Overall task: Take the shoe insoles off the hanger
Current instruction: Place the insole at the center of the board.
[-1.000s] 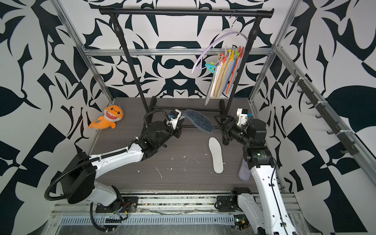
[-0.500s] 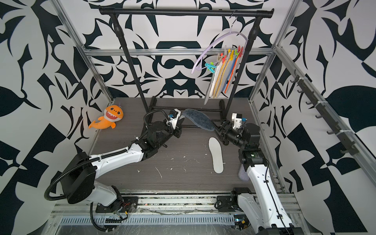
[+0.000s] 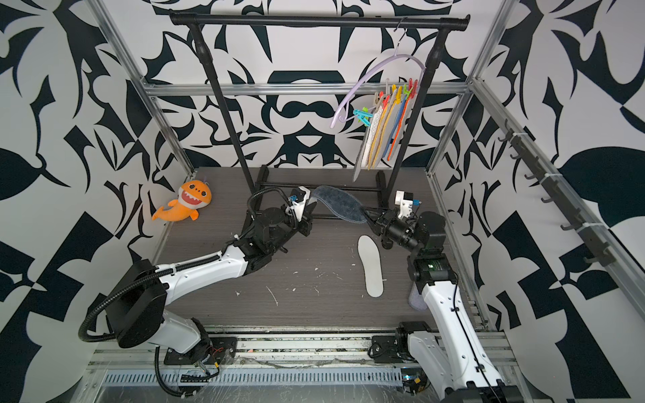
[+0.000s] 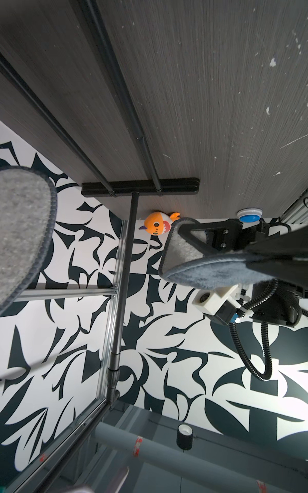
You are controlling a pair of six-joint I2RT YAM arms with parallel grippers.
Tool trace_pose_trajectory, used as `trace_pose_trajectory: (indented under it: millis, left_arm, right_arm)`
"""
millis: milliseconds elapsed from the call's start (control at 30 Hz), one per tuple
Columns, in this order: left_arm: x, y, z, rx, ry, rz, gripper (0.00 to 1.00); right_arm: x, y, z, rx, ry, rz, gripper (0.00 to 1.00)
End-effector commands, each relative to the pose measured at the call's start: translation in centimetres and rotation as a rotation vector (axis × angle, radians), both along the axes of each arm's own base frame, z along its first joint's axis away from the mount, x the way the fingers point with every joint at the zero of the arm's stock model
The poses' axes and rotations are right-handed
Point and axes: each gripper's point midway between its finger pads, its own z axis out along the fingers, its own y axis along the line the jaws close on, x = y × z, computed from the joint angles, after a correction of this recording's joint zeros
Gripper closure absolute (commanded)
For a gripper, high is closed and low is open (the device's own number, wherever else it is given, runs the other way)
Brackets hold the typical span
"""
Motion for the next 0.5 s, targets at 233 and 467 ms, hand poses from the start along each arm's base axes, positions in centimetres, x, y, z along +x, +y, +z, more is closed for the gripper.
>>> trace_pose_trajectory:
  millis: [233, 467]
  left_arm:
    - [0.0, 3.5, -1.7, 0.023, 0.121, 0.139, 0.00]
    - [-2.4, 6.8, -2.9, -0.101, 0.453, 0.087, 0.00]
  right_arm:
    - [1.7, -0.2, -1.1, -0.049, -0.021, -0.024, 1.00]
    - [3.3, -0.6, -3.3, -0.095, 0.013, -0.053, 1.00]
